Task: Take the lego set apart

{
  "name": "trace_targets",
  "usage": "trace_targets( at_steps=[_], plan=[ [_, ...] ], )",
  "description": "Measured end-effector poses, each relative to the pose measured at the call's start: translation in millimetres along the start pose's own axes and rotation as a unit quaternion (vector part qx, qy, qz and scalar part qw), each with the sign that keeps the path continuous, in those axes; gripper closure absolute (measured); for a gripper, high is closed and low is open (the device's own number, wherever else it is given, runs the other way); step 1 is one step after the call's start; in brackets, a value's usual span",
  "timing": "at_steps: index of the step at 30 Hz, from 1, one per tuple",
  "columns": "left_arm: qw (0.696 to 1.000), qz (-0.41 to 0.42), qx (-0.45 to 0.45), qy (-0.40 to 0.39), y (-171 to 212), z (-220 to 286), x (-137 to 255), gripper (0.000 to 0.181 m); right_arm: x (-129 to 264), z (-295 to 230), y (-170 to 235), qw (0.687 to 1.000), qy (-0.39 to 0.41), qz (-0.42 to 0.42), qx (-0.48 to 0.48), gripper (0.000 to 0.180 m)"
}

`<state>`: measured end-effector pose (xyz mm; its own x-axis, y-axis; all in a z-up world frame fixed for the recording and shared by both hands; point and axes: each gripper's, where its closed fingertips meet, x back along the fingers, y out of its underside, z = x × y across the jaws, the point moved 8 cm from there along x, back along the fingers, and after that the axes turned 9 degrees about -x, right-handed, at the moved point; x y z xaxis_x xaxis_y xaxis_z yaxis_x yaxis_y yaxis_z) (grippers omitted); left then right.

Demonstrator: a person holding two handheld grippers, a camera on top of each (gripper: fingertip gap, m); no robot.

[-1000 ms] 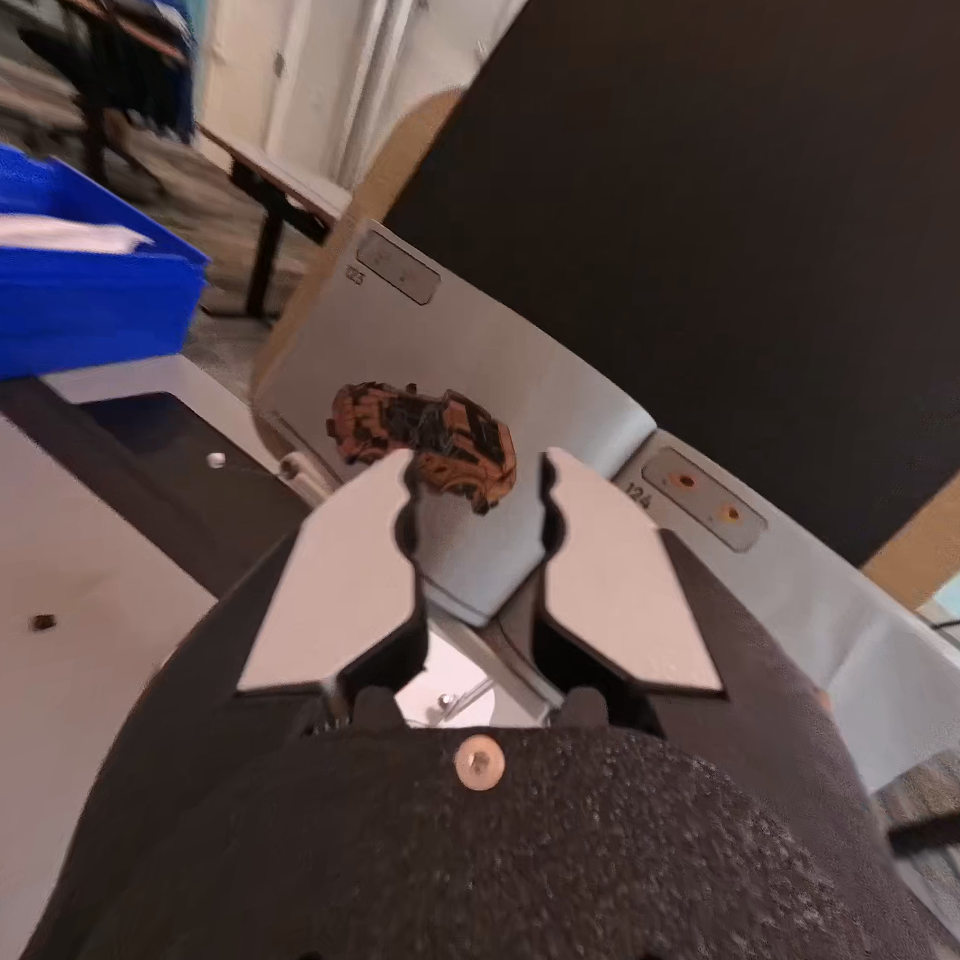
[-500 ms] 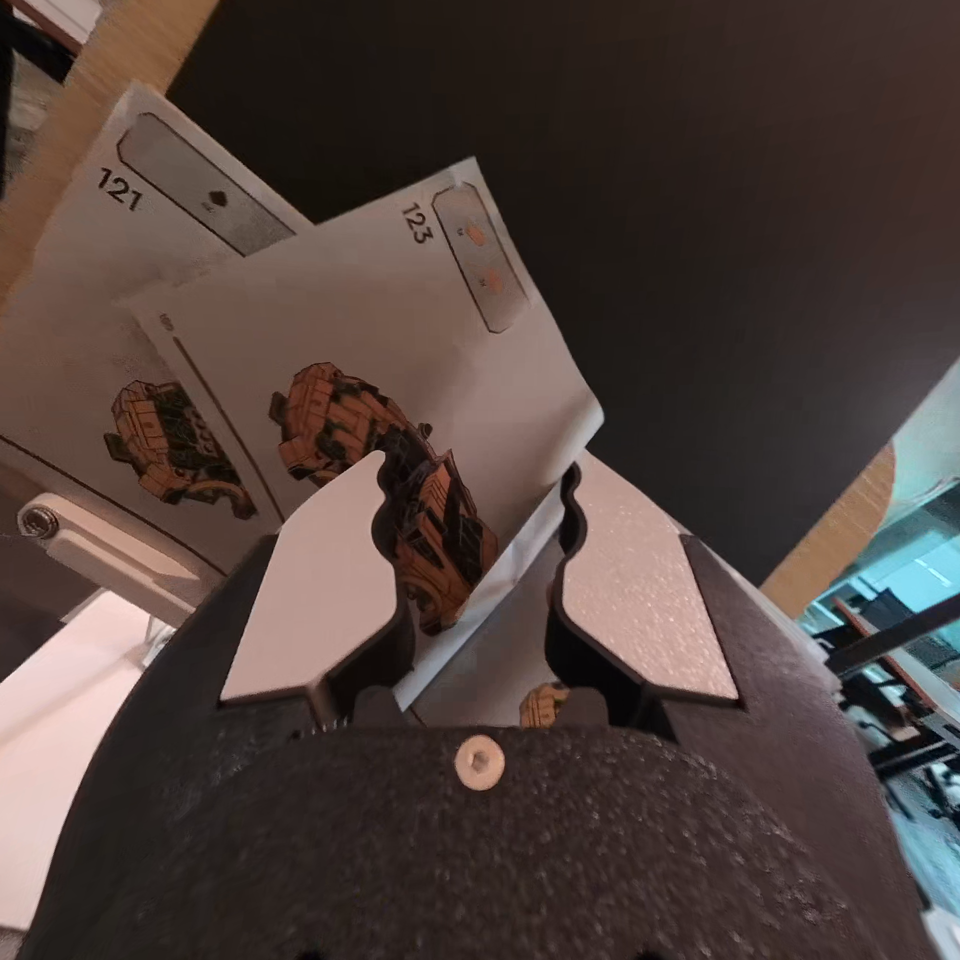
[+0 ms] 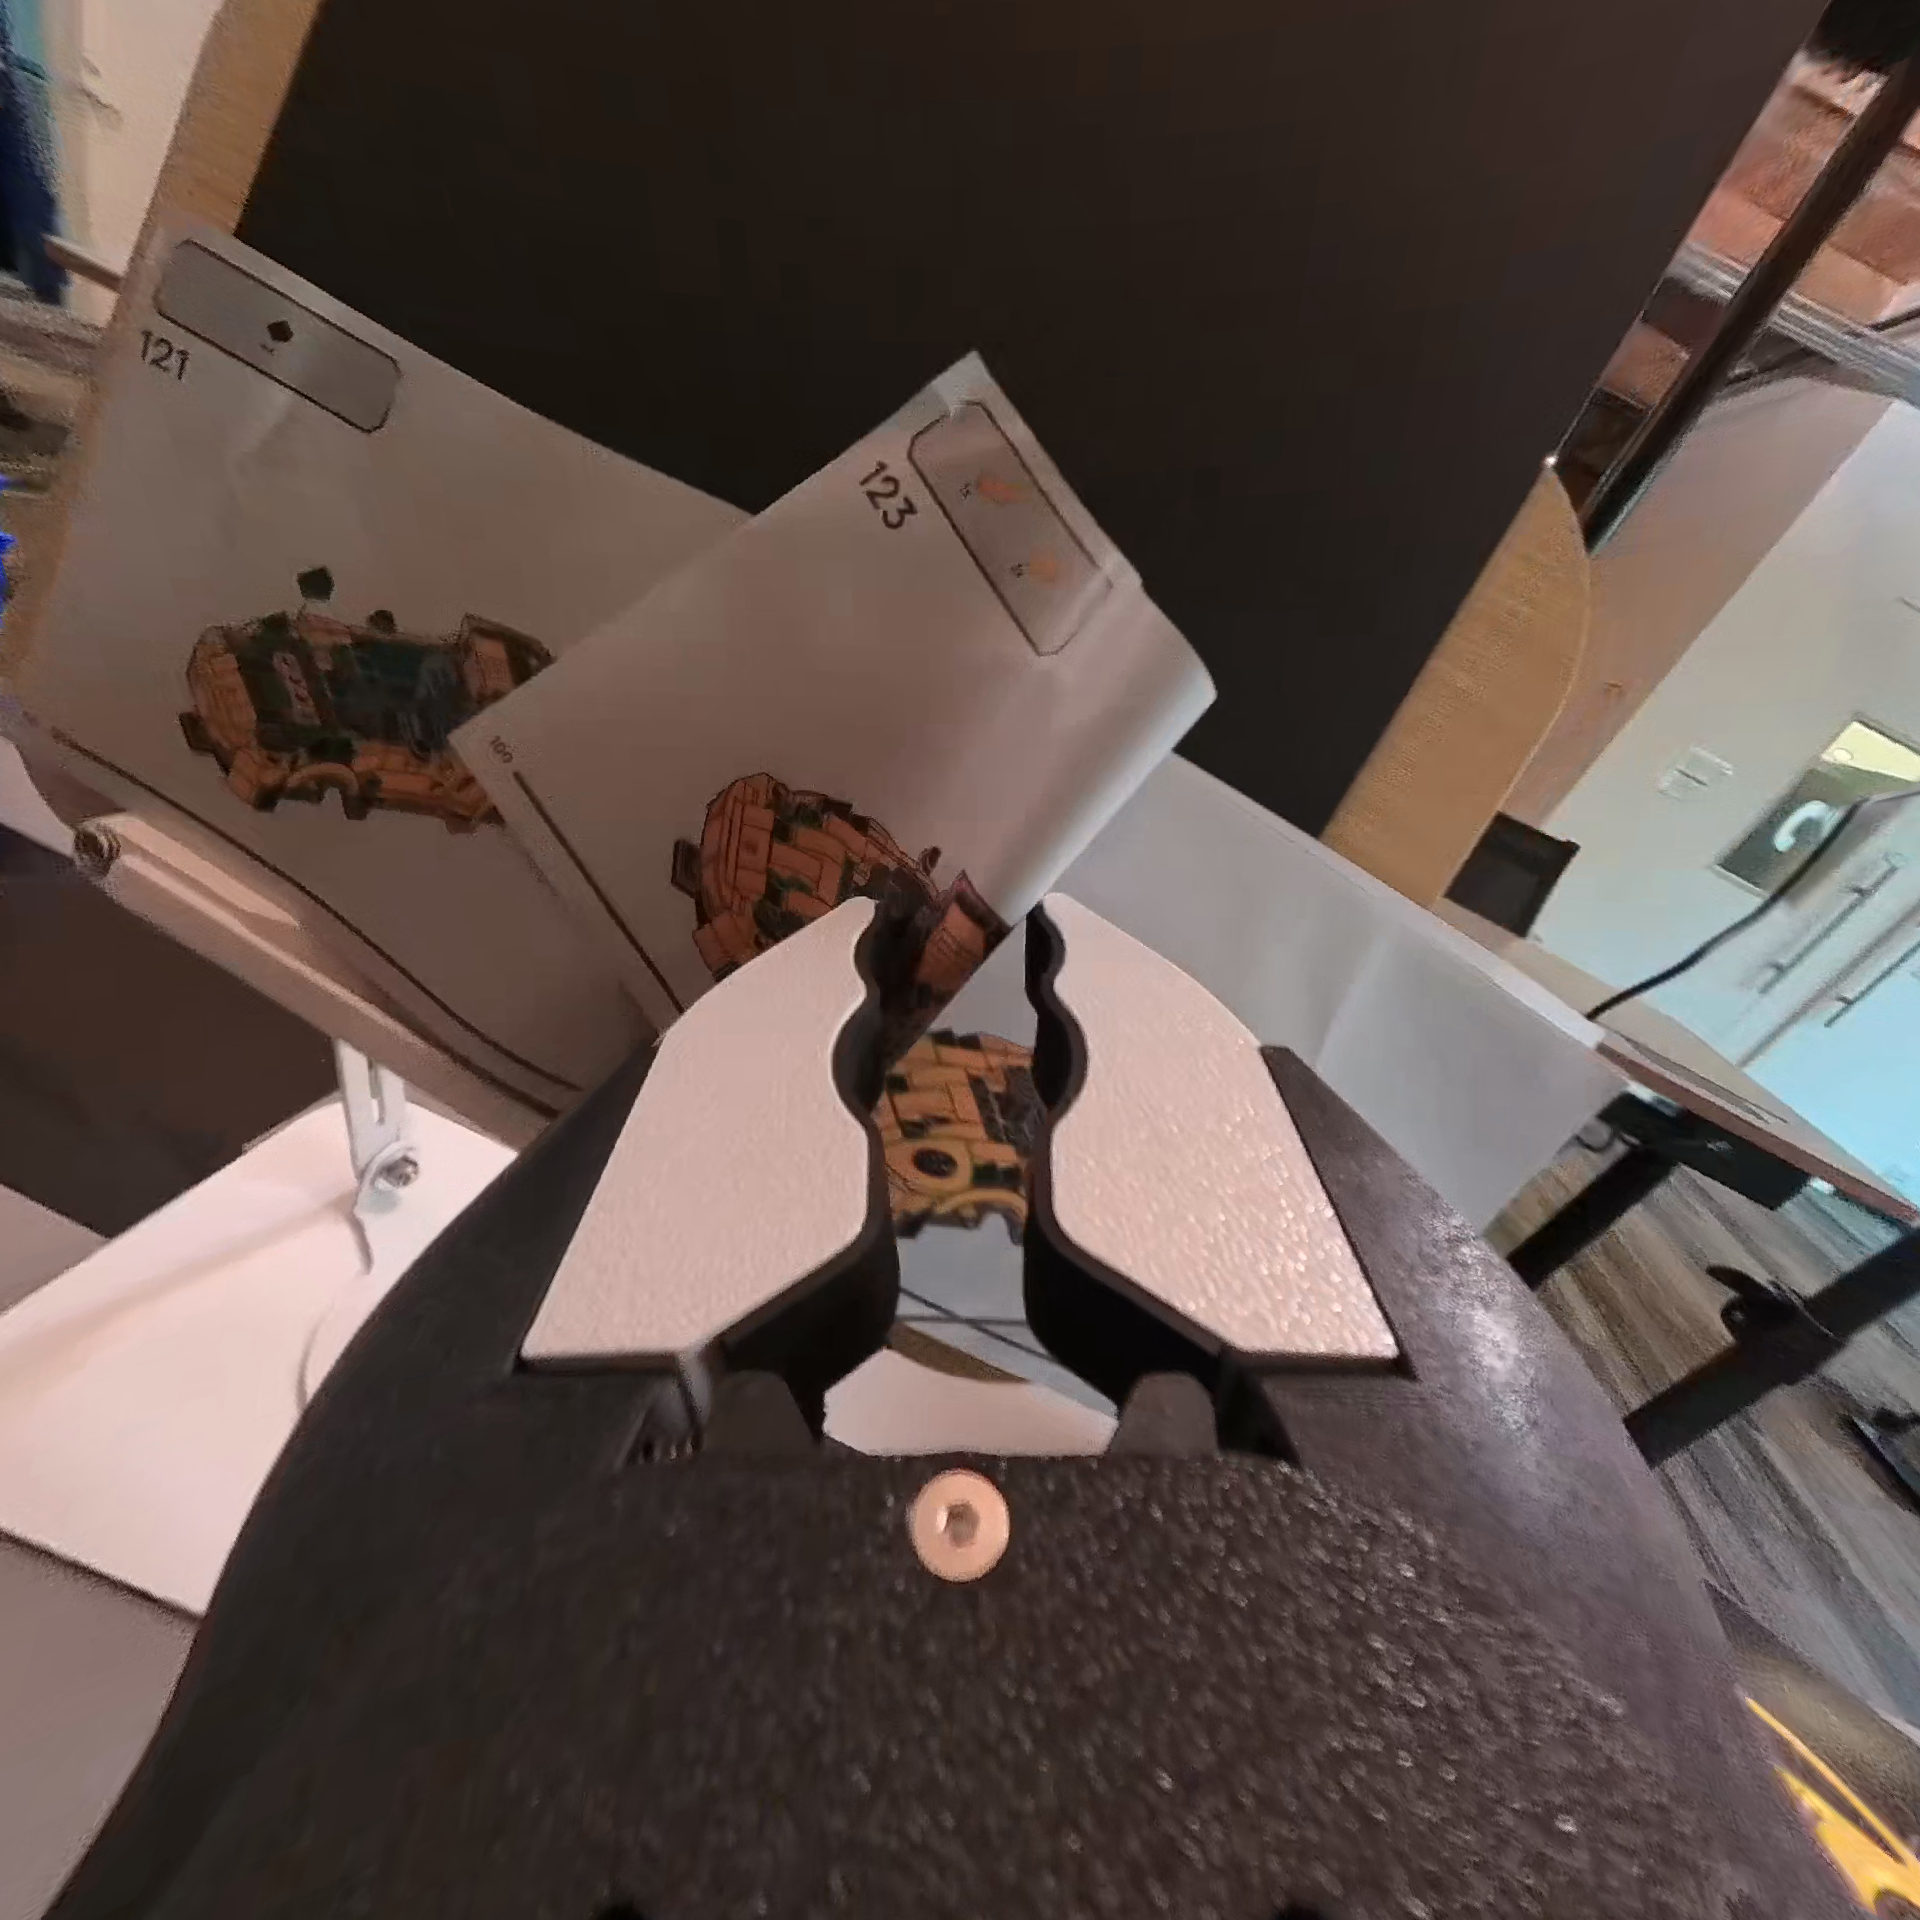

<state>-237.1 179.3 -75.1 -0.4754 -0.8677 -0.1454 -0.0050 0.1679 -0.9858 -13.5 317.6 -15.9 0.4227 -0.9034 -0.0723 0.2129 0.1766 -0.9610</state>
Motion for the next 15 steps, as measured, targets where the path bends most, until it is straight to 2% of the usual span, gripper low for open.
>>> trace_targets(
  at_steps=[4, 7, 9, 12, 15],
  plan=[
    [0.999, -0.021, -0.010, 0.039, -16, 13, -35, 0.162, 8, 19, 13, 0.999, -0.032, 0.003, 0.008, 0.159],
    [0.995, -0.074, -0.044, 0.049, -26, 8, -81, 0.138, 9, 33, 25, 0.999, -0.043, -0.012, 0.006, 0.160],
    [0.991, -0.121, -0.030, 0.056, -24, -2, -109, 0.126, 9, 39, 32, 0.998, -0.055, -0.022, -0.007, 0.161],
    [0.976, -0.106, 0.063, 0.178, -26, 8, -129, 0.131, 19, 52, 40, 0.997, -0.069, -0.019, -0.028, 0.160],
    [0.965, -0.055, 0.090, 0.239, -34, 30, -126, 0.134, 32, 63, 52, 0.991, -0.091, -0.027, -0.089, 0.160]
  ],
)
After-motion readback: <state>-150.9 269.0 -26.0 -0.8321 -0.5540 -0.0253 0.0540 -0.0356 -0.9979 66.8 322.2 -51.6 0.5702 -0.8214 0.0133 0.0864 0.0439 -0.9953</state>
